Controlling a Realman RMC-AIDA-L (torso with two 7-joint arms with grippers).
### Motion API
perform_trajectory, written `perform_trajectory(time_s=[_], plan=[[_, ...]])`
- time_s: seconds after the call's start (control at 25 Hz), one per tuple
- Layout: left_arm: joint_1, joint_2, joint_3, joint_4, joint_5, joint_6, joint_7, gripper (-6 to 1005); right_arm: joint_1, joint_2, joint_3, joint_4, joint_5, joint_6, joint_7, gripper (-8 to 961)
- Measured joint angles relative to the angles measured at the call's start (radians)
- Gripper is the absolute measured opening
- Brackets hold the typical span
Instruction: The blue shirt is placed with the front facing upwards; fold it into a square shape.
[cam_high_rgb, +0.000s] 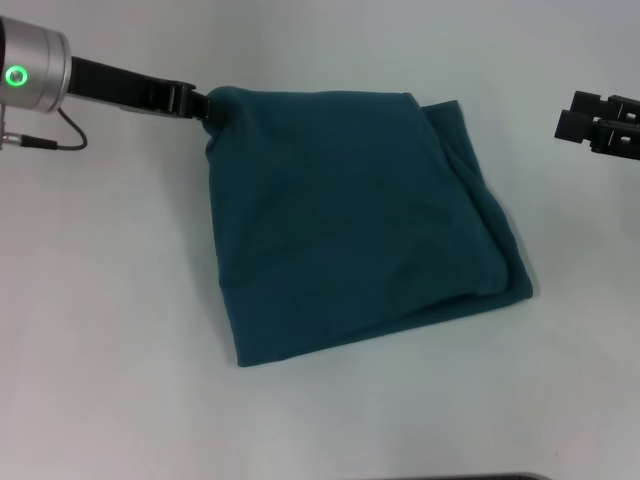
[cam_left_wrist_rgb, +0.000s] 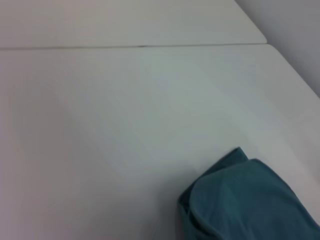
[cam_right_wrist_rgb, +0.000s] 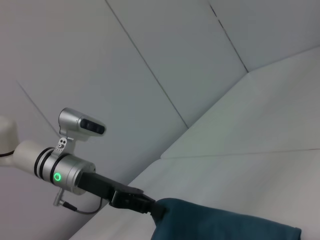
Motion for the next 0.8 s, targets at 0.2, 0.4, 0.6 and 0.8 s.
perform_trajectory(time_s=[0.2,0.4,0.6,0.8], plan=[[-0.017,-0.010,0.000,0.000,0.000,-0.013,0.000,32,0.000,0.000,-0.001,-0.005,-0.001,0.000,-0.009,915],[-0.032,-0.014,-0.001,-0.006,0.000,-0.022,-0.001,33,0.001,0.000,-0.002,-0.005,-0.001,0.001,-0.010,915],[-0.036,-0.023,0.000,-0.006,0.000,-0.023,-0.001,33,0.001,0.000,-0.003,-0.005,-0.001,0.002,-0.010,915],[-0.030,-0.029,-0.001,-0.009,0.000,-0.022,-0.011,33,0.005,-0.001,-0.012,-0.005,0.000,0.000,-0.011,915]])
